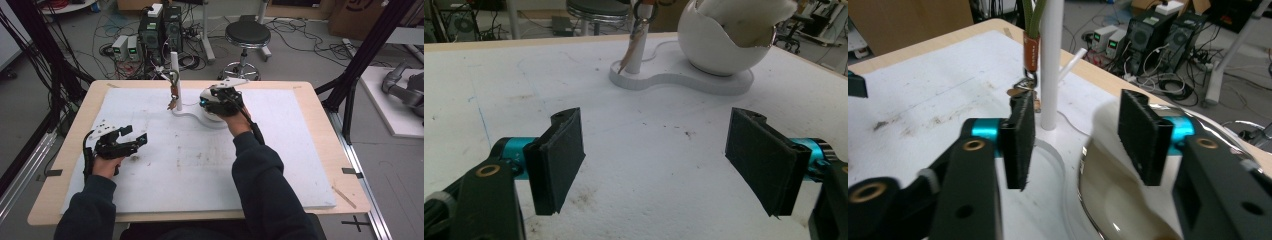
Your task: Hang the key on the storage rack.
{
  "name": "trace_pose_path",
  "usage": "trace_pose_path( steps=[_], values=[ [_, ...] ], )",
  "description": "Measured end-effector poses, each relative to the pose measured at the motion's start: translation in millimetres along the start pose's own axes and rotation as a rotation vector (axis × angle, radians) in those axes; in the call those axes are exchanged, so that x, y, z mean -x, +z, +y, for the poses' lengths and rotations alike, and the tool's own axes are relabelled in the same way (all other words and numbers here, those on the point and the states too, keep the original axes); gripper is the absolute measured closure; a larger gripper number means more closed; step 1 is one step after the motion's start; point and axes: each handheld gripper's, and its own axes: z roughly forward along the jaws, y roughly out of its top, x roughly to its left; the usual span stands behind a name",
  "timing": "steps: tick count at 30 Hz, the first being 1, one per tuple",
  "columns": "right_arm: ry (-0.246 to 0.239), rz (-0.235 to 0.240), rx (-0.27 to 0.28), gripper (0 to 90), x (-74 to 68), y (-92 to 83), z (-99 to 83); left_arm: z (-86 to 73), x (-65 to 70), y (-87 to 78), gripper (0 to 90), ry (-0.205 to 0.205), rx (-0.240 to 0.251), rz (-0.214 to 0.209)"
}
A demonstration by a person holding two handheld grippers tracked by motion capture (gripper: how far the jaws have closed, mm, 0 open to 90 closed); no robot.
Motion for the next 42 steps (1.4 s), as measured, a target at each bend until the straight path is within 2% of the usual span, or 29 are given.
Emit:
trace_pose_path(
  steps=[1, 2, 3, 6, 8, 9, 12, 15, 18, 19, 24, 26, 31, 42],
  values=[
    [-0.001, 0.001, -0.006, 42.3, 3.0, -4.8, -3.9, 0.0, -0.1, 0.1, 23.2, -0.002, 0.001, -0.002],
    [0.002, 0.002, -0.034, 37.8, 6.0, -8.7, -6.7, 0.0, 0.0, 0.2, 22.9, -0.005, 0.001, -0.002],
    [-0.003, 0.001, -0.05, 36.8, 9.5, -12.9, -10.3, 0.0, 0.0, 0.2, 22.6, -0.005, -0.001, -0.001],
    [-0.02, 0.011, -0.026, 33.9, 18.4, -29.0, -26.0, 0.0, 0.4, 0.5, 22.5, -0.01, 0.001, -0.001],
    [-0.013, 0.014, -0.041, 30.7, 21.5, -33.7, -30.2, 0.2, 0.4, 0.5, 22.2, -0.014, 0.001, -0.003],
    [-0.016, 0.011, -0.034, 29.5, 27.3, -45.9, -42.6, 0.2, 0.3, 0.3, 21.7, -0.023, 0.005, -0.005],
    [-0.015, 0.005, -0.046, 25.7, 31.3, -55.4, -52.1, 0.6, 0.2, 0.0, 21.7, -0.03, 0.013, -0.008],
    [-0.046, -0.008, -0.044, 23.2, 37.4, -77.7, -78.9, 1.1, 0.6, -0.4, 21.7, -0.024, 0.022, -0.008],
    [-0.044, -0.018, -0.047, 21.9, 39.8, -88.1, -91.9, 1.0, 1.8, 0.1, 21.7, -0.025, 0.023, -0.01],
    [-0.041, -0.031, -0.043, 21.8, 42.8, -99.2, -104.8, 1.1, 2.4, 0.5, 21.7, -0.016, 0.021, -0.009],
    [0.0, -0.06, -0.024, 21.3, 48.4, -118.8, -125.4, 2.0, 4.5, 0.3, 21.7, -0.002, 0.034, -0.005],
    [0.005, -0.085, -0.033, 21.2, 51.0, -123.6, -130.3, 2.6, 4.9, 0.2, 21.8, -0.001, 0.045, -0.004],
    [0.016, -0.11, -0.045, 21.2, 58.5, -131.5, -138.9, 3.7, 6.1, 2.3, 21.8, 0.007, 0.059, -0.004],
    [0.062, -0.13, -0.037, 21.2, 66.6, -139.5, -146.8, 4.6, 8.2, 1.7, 21.8, 0.018, 0.062, -0.013]
  ],
)
